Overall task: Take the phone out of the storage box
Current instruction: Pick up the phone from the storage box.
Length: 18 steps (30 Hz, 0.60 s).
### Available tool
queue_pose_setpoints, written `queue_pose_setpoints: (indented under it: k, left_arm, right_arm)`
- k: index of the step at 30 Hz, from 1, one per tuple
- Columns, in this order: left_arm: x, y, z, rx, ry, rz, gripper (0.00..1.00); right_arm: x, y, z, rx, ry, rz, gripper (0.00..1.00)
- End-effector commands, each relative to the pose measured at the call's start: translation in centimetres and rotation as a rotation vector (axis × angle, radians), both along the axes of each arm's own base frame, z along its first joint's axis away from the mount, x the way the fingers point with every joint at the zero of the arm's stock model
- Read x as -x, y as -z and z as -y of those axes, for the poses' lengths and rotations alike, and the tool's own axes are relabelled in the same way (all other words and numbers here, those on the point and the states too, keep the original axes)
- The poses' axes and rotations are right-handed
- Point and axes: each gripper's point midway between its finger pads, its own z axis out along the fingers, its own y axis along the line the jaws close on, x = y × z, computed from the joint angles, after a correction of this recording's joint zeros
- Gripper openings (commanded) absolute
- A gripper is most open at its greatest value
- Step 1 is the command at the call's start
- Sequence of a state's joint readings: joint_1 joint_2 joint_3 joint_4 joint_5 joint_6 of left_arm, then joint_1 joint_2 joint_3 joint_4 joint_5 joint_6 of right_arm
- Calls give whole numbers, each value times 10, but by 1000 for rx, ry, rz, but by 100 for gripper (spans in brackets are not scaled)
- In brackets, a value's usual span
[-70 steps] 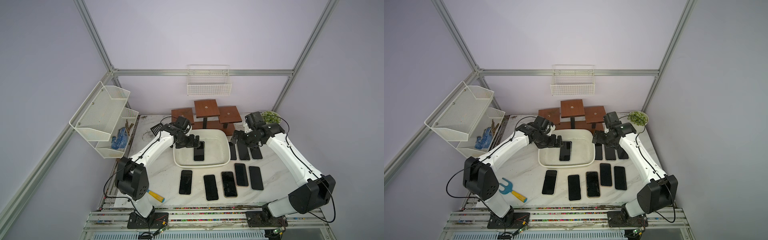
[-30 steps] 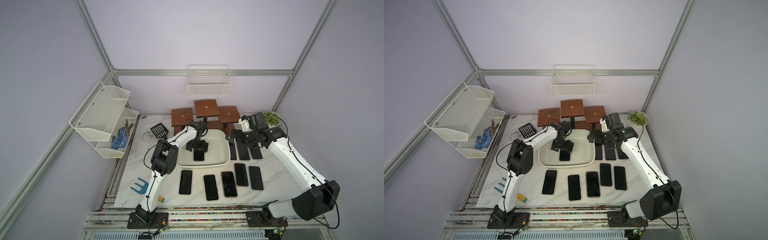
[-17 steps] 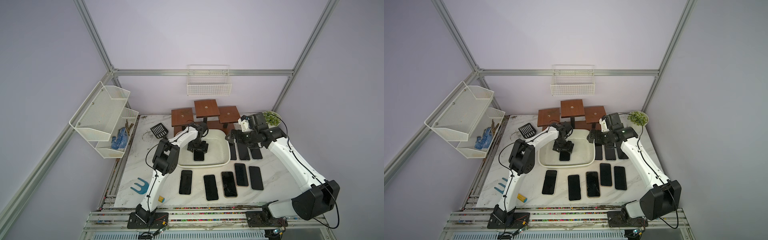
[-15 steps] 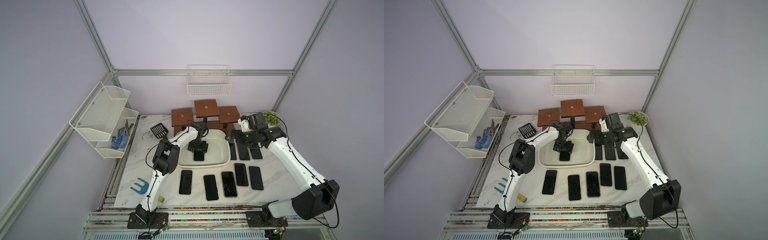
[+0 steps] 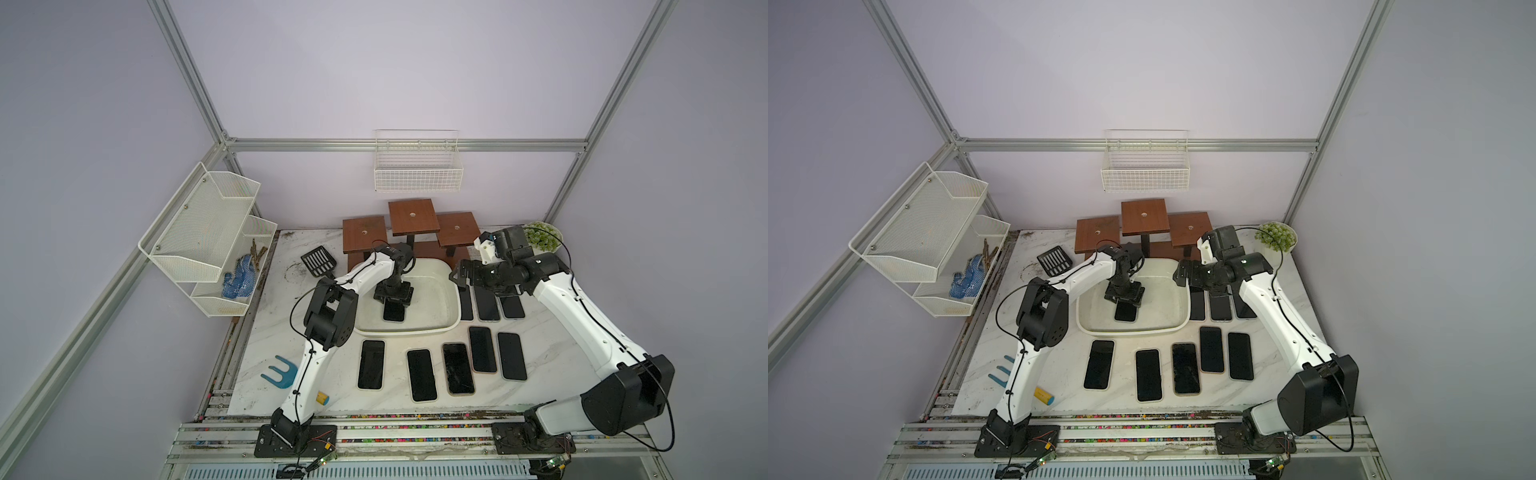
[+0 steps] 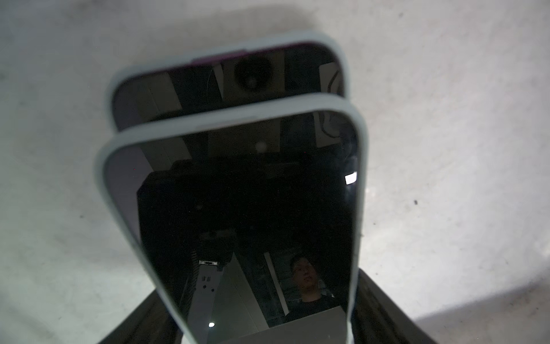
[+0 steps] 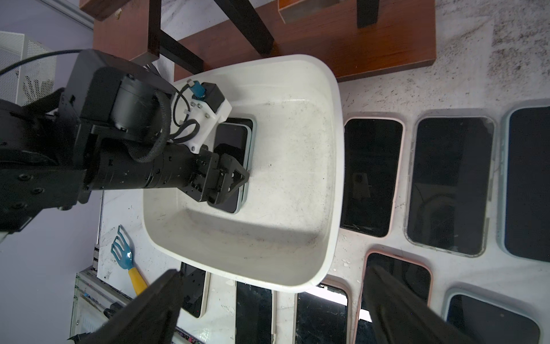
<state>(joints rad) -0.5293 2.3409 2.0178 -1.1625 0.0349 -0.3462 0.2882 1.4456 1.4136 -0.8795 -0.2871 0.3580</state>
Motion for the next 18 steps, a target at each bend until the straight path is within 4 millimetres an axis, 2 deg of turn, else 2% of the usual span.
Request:
queue_pose_setpoints:
  k: [1, 4, 8, 18]
  left_arm:
    - [-9, -28, -44, -71, -26, 50, 71]
    - [-12, -38, -52, -59, -35, 67, 71]
    - [-15, -50, -52, -27, -37, 87, 71]
    - [-20, -78, -32, 120, -21, 127, 72]
  right_arm:
    - [-3, 5, -6, -20, -10, 4, 100]
    - [-3, 6, -7, -33, -6, -1, 100]
    - [-5, 5, -9, -45, -1, 0, 100]
    - [-7, 5, -11, -69, 12, -10, 100]
